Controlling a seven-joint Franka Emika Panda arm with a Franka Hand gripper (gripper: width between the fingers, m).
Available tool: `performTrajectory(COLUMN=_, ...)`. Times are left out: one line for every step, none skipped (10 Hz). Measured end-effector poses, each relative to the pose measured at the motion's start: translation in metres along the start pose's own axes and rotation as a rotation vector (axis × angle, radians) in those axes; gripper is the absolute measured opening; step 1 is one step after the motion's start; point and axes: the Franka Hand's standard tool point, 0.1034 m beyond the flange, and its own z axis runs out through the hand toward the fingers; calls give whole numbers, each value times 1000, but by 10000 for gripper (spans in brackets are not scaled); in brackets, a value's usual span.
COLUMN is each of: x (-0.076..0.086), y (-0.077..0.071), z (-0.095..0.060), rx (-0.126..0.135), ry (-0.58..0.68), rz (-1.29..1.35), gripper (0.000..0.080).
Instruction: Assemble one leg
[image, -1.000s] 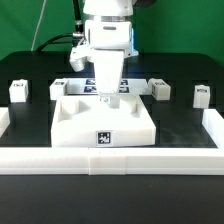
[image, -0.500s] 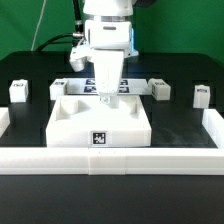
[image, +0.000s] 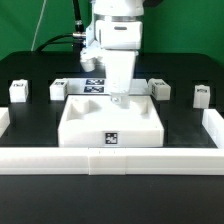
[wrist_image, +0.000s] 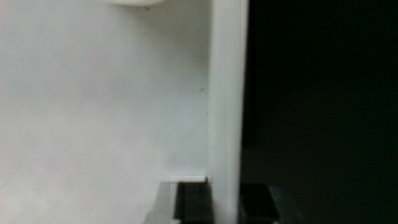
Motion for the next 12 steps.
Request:
performTrajectory(x=12, y=5, z=0, rx=-6, ry=5, rz=0, gripper=55)
performTrajectory(x=23, y=10, z=-1, rx=-12, ry=9, rz=-4, gripper=55)
performTrajectory(x=34, y=17, z=-1, rx=-20, ry=13, rz=-1, gripper=57)
performTrajectory(x=45, y=27, z=-1, rx=-33, ry=17, rz=-8, gripper=57)
performTrajectory(x=52, y=36, z=-1, rx=-37, ry=17, rz=-19, gripper=57)
performTrajectory(x=58, y=47, z=-2, rx=-49, ry=22, rz=-19, gripper=57)
performTrajectory(x=65, y=52, z=-2, rx=-54, ry=24, rz=-8, gripper=57)
performTrajectory(x=70, y=55, z=-2, rx=-48, ry=22, rz=-1, gripper=57)
performTrajectory(x=73, y=56, z=-2, rx=-46, ry=21, rz=7, gripper=57)
performTrajectory(x=74, y=56, z=-2, rx=-46, ry=20, rz=20, gripper=57)
performTrajectory(x=74, y=56, z=-2, rx=-46, ry=21, rz=19, gripper=57)
performTrajectory(x=74, y=55, z=-2, rx=-45, ry=21, rz=19, gripper=57)
